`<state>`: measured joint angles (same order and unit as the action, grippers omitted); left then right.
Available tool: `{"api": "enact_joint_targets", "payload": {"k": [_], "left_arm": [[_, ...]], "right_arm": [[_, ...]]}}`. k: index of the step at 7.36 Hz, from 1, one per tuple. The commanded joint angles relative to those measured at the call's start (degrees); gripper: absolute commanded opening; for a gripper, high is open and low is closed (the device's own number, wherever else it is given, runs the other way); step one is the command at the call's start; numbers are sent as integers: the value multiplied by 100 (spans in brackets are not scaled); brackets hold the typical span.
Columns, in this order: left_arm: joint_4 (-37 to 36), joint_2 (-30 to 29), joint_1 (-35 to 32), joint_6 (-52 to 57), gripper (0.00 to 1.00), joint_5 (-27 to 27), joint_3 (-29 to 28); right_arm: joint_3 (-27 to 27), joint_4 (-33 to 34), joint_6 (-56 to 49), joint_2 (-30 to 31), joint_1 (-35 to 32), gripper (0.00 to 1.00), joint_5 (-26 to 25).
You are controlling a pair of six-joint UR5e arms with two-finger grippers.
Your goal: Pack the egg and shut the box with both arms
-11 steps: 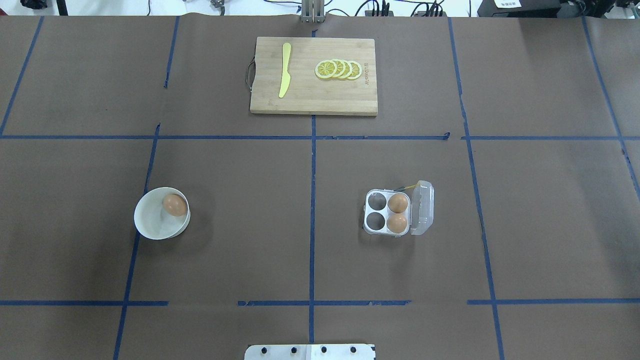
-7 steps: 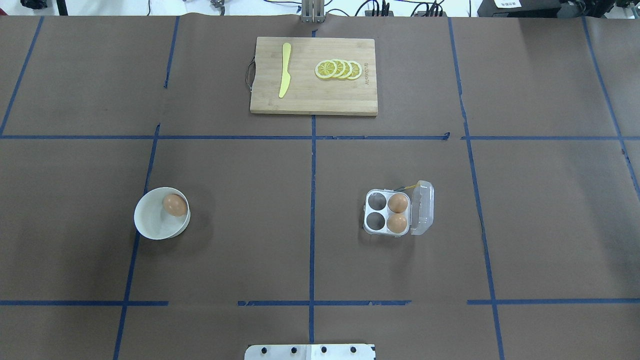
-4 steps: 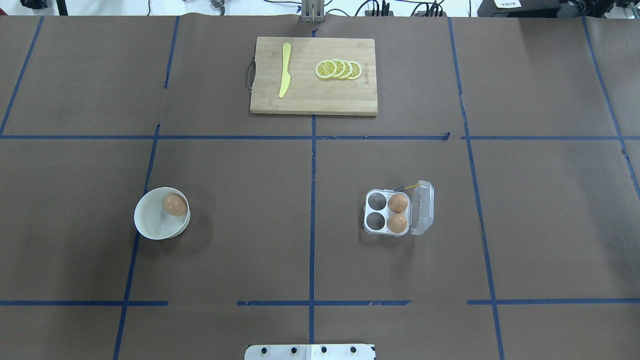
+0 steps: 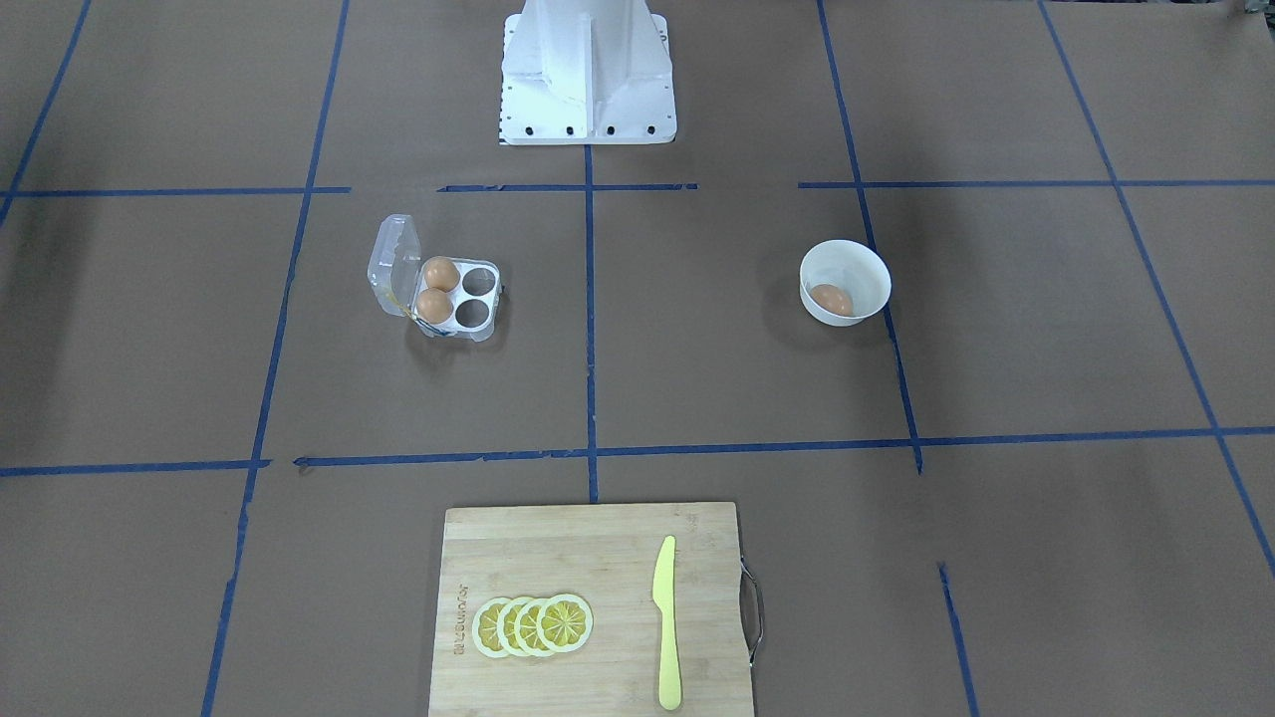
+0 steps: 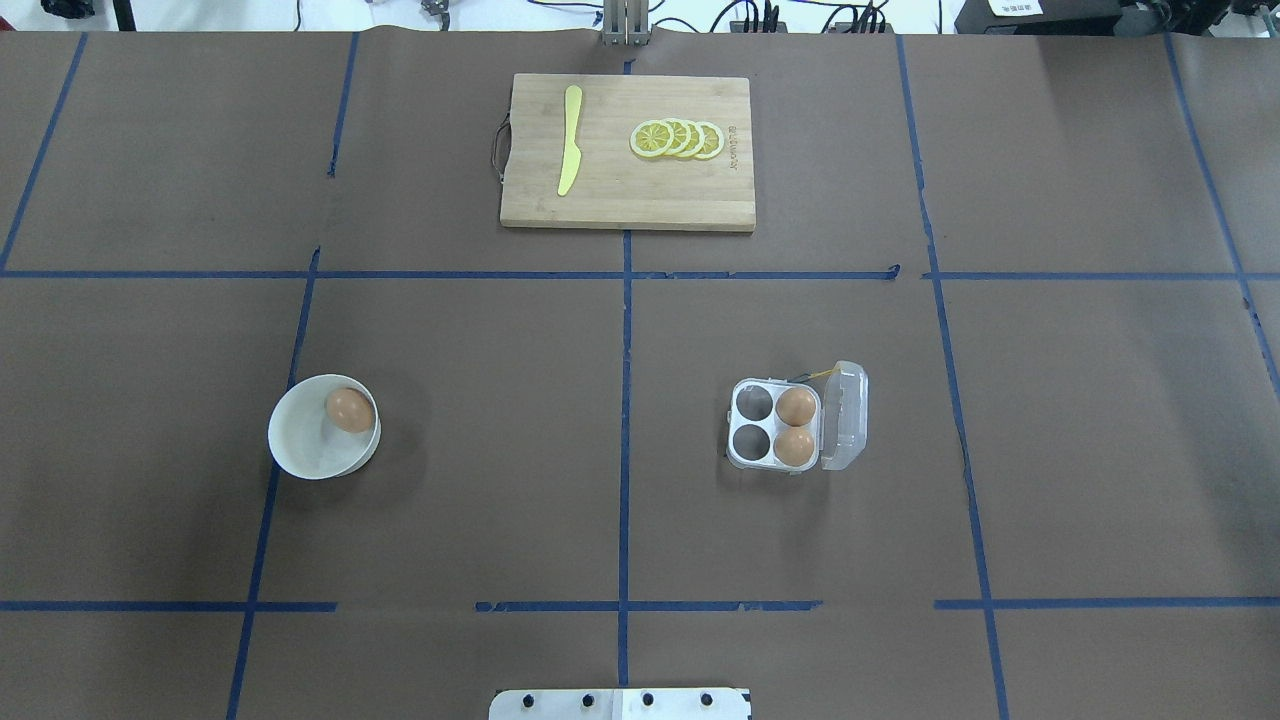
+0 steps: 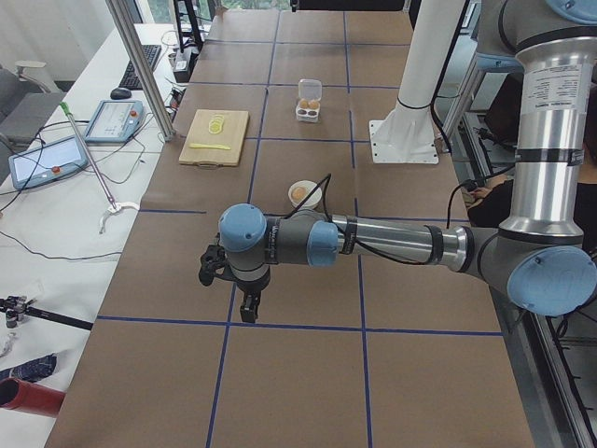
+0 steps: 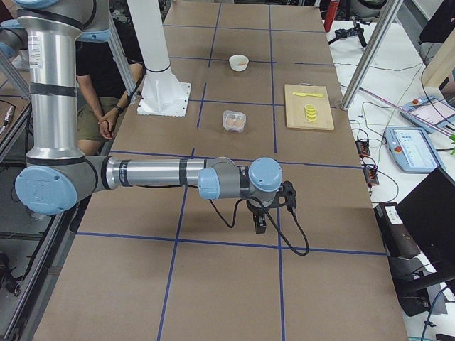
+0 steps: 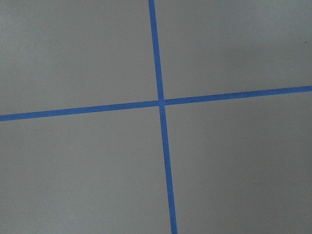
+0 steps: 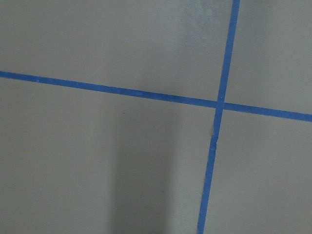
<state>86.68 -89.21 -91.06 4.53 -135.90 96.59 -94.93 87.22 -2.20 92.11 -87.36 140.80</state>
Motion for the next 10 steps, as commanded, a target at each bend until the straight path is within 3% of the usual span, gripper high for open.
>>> {"api": "enact_joint_targets", "payload": {"k": [1,10], "left_arm": [[-2,17,0,-5,100,134,-8],[50,62,0,47,100,81,18]], "right_arm": [[-8,-4,9,18,0,100,0],[106,-4,-17,-26,9,100,0]]}}
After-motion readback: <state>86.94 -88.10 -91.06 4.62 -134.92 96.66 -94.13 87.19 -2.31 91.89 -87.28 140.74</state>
